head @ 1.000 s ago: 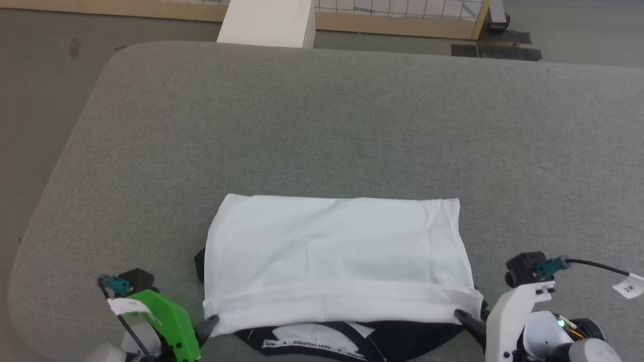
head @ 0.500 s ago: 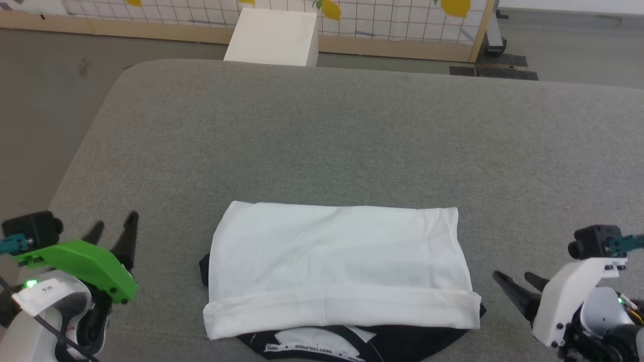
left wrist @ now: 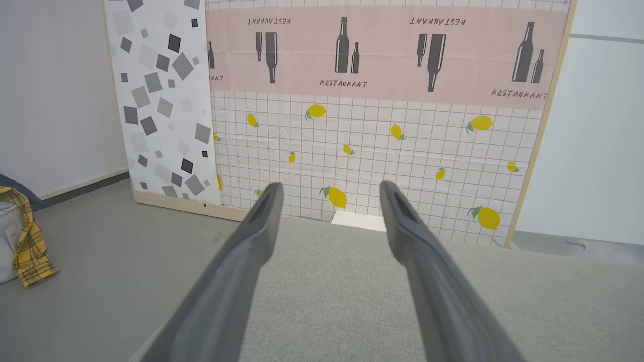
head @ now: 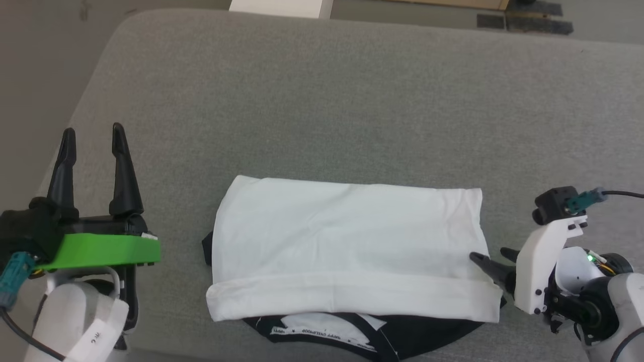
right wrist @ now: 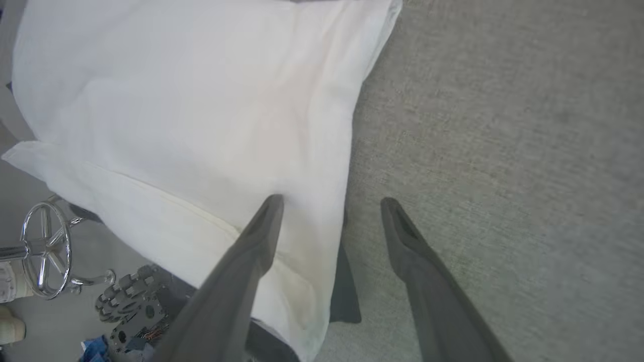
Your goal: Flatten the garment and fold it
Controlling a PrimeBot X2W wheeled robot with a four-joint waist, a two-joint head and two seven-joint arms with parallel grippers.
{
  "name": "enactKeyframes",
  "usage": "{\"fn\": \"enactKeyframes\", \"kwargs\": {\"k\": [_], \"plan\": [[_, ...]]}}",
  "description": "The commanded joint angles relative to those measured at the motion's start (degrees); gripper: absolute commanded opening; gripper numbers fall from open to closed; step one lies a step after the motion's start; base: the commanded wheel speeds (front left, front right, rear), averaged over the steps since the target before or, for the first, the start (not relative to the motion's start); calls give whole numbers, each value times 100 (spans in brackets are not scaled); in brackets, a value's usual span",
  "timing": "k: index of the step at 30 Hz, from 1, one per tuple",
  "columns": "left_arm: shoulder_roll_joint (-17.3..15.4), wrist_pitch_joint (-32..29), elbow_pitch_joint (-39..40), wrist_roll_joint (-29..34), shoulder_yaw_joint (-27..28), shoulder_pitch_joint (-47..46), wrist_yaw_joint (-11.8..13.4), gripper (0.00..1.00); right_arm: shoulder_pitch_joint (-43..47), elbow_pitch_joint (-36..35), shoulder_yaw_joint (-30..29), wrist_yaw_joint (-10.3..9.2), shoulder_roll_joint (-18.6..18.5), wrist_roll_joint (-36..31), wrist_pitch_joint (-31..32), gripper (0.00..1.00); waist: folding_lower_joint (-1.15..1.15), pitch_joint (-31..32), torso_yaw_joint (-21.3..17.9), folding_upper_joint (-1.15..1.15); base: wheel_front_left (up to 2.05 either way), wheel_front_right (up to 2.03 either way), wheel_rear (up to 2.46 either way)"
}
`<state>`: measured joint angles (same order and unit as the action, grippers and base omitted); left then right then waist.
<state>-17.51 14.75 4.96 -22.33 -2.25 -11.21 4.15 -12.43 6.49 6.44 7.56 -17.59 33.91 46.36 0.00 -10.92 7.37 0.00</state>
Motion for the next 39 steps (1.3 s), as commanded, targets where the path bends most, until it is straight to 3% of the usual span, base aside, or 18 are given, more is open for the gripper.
{"fn": "enactKeyframes", "kwargs": {"k": [1,10,20,21,22,23,30,39], "plan": [[151,23,71,133,107,30,-84,100,-115,112,97,-8,-73,77,-48,100,0,-241,119,0,0,0,0],[896,24,84,655,642,192,-668,100,-375,670,909,-8,-39,514,-164,100,0,-458,235,0,0,0,0],[1220,24,-167,798,938,119,-1009,100,-758,1094,1587,-8,-12,648,-348,100,0,-494,264,0,0,0,0],[1240,24,-177,805,961,120,-1029,100,-790,1166,1564,-8,-34,622,-374,37,0,-488,258,0,0,0,0],[1253,24,-174,819,975,116,-1044,100,-814,1216,1535,-8,-45,603,-401,11,0,-485,255,0,0,0,0],[1269,24,-170,835,991,115,-1060,100,-834,1275,1515,-8,-63,587,-401,0,0,-476,250,0,0,0,0],[1332,25,-221,893,1100,148,-1122,100,-952,1506,1027,-8,-188,551,-573,0,0,-359,160,0,0,0,0],[1373,25,-242,939,1120,264,-1152,100,-848,1814,-95,-8,-801,178,-436,0,0,-171,29,0,0,0,0]]}}
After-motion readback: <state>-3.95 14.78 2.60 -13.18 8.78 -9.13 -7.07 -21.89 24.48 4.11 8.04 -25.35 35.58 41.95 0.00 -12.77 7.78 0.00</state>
